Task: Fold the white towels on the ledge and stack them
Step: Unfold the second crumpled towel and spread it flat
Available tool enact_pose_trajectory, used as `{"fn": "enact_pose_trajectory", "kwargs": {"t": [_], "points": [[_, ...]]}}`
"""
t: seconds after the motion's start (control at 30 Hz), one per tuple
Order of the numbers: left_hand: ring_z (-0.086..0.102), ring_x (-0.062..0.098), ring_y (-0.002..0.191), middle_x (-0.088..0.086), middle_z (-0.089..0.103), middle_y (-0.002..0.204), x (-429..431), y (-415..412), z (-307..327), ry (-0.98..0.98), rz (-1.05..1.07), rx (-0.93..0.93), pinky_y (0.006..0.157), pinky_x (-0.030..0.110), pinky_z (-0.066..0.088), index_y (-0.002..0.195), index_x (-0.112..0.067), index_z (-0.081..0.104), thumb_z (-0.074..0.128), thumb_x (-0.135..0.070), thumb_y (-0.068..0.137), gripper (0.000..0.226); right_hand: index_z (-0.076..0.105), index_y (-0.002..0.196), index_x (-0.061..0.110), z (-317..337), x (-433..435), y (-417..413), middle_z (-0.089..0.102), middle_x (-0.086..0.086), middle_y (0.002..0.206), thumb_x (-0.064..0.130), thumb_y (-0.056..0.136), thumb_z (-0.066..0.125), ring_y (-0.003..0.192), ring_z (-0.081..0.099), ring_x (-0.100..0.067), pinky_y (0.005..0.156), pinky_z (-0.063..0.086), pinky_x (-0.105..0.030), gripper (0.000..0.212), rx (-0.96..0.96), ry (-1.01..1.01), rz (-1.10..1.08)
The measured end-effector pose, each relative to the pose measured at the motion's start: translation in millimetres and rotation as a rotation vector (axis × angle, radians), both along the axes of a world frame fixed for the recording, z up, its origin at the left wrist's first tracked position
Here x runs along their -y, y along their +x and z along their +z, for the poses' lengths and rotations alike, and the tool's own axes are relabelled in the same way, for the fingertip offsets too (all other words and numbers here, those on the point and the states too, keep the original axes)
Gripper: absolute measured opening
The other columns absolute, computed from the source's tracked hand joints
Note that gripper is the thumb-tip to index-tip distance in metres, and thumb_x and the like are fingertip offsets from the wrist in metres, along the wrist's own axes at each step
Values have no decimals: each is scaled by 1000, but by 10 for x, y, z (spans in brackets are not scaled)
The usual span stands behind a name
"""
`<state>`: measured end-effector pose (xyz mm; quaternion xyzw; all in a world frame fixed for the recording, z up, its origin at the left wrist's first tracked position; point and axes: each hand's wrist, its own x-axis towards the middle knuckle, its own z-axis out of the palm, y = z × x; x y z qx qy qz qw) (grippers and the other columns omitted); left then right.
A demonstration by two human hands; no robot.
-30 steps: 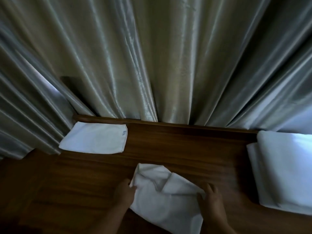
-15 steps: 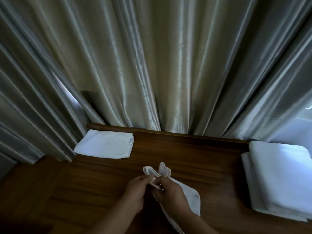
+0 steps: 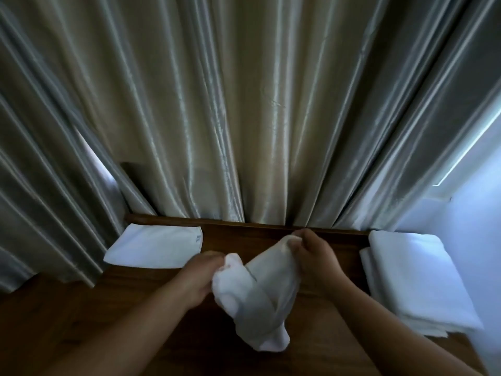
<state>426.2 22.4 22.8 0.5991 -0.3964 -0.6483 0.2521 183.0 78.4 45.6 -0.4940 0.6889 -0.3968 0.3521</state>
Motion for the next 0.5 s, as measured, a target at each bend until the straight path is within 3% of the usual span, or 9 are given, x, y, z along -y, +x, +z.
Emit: {"fn": "enact_pose_trajectory", "kwargs": {"t": [0.07, 0.13, 0.2, 0.3, 0.4, 0.5], "points": [[63, 27, 93, 11, 68, 100, 126, 306, 57, -245, -73, 247, 81, 38, 50, 99, -13, 65, 53, -13, 94, 14, 60, 98, 25, 111, 4, -327, 64, 5, 86, 30, 100, 50, 79, 60, -8, 61, 42, -20, 10, -103, -69, -123], [60, 21, 94, 3, 66, 97, 249, 624, 125, -439, -119, 454, 76, 33, 45, 95, -17, 63, 52, -14, 95, 12, 60, 99, 24, 171, -12, -677, 65, 1, 85, 31, 99, 50, 82, 62, -19, 66, 45, -29, 12, -194, -108, -223], [60, 20, 92, -1, 66, 94, 371, 910, 219, -560, -115, 557, 74, 33, 43, 91, -21, 63, 55, -15, 95, 11, 60, 98, 24, 229, -58, -1003, 65, -2, 82, 32, 98, 50, 81, 62, -26, 68, 45, -33, 12, -268, -115, -304], [59, 22, 83, 7, 66, 94, 561, 1262, 404, -675, -87, 721, 70, 33, 42, 93, -21, 63, 55, -15, 95, 10, 59, 98, 19, 341, -182, -1406, 66, -8, 82, 26, 99, 51, 81, 62, -31, 72, 47, -38, 11, -382, -145, -391], [61, 22, 85, 7, 68, 100, 645, 1475, 637, -718, -56, 727, 69, 34, 45, 104, -20, 66, 52, -17, 97, 16, 60, 102, 15, 424, -310, -1690, 67, -11, 90, 27, 99, 50, 88, 58, -32, 75, 44, -39, 16, -414, -136, -500], [63, 21, 84, 5, 67, 102, 615, 1543, 801, -745, 48, 632, 66, 31, 48, 110, -18, 67, 52, -17, 98, 20, 58, 100, 16, 465, -408, -1791, 69, -12, 84, 27, 93, 47, 84, 60, -36, 73, 48, -44, 17, -273, -104, -643]]}}
